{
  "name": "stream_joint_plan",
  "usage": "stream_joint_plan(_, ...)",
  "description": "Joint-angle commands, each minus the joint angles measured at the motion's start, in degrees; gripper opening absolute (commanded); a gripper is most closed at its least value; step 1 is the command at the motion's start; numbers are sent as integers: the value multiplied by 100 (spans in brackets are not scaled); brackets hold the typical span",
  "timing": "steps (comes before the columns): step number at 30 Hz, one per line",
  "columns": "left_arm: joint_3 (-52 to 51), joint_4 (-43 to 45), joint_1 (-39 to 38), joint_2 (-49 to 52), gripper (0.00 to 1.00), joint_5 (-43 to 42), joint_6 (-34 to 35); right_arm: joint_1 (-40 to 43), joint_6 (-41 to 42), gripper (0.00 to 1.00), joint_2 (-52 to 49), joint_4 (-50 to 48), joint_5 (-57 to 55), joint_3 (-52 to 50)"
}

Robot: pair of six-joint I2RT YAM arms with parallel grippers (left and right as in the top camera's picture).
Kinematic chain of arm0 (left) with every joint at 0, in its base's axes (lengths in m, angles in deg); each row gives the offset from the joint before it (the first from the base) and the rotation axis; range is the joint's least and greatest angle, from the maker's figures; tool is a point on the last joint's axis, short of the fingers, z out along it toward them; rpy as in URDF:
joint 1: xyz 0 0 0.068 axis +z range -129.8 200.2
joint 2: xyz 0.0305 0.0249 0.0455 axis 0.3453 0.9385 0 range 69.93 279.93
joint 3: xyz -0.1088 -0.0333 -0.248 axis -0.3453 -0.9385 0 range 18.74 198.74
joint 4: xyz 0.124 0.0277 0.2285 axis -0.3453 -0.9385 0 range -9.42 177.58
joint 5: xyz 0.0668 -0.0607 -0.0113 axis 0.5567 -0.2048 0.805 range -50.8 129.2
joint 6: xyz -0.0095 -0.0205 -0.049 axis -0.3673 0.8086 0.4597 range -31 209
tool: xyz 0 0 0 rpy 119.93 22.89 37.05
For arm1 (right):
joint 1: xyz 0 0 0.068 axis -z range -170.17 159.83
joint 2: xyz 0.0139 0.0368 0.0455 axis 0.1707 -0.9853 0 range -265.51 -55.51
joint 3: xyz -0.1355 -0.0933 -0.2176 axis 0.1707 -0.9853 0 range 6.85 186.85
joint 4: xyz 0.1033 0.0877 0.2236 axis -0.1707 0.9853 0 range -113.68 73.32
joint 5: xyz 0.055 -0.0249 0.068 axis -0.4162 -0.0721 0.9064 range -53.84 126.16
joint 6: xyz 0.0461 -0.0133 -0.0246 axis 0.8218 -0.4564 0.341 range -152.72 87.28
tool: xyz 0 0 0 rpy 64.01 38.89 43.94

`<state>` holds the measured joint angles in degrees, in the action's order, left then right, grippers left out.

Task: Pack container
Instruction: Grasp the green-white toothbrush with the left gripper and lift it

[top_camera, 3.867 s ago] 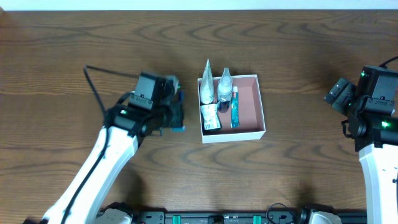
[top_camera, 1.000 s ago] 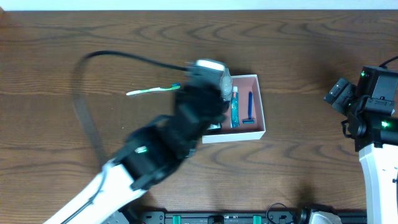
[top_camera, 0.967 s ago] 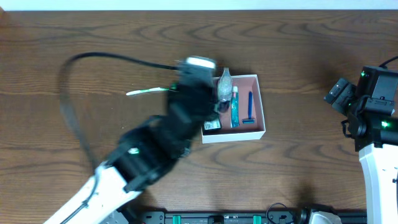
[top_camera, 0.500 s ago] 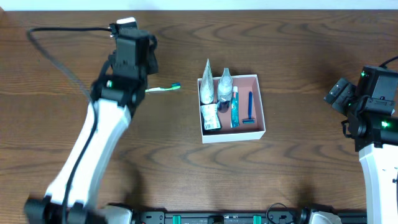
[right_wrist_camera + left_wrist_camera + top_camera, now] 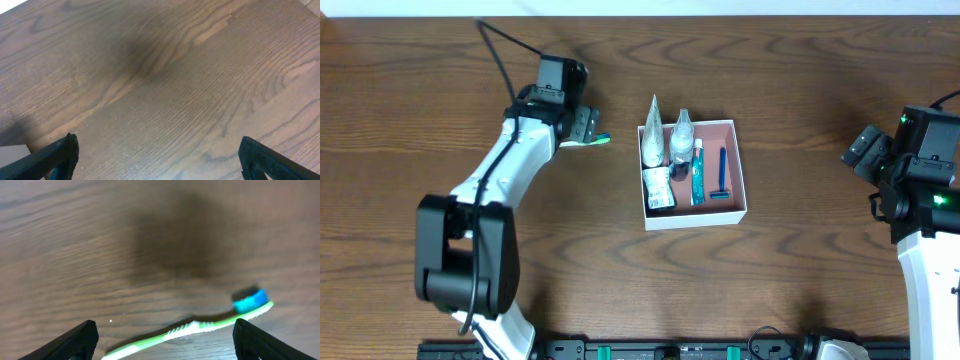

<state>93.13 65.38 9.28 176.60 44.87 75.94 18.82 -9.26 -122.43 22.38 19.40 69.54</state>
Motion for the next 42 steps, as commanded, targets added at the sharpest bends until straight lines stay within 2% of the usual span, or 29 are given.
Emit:
stream_joint_plan(1,20,4,48,269,87,-74,-1585,48,9,99,4,7,-81,13)
stream_joint_plan(6,13,2,122,560,87,-79,-2081,46,9,99,4,7,-81,13)
stream_joint_plan(14,9,-2,149,839,87,-87,-2081,48,9,99,4,7,-81,13)
stream_joint_plan(19,-2,-168,153,997,86,-667,-2081,48,9,99,4,7,-81,13)
stream_joint_plan(24,-2,-413,155,1036,77,-675,-2076,48,9,99,4,7,-81,13)
stream_joint_plan(27,-2,-691,153,1036,72,-680,-1891,46,9,99,4,7,-81,13)
stream_joint_plan(31,-2,-925,153,1036,72,-680,-1419,48,9,99,4,7,-81,13)
stream_joint_plan(42,-2,-1360,153,1036,72,-826,-1381,48,9,99,4,9,-81,13)
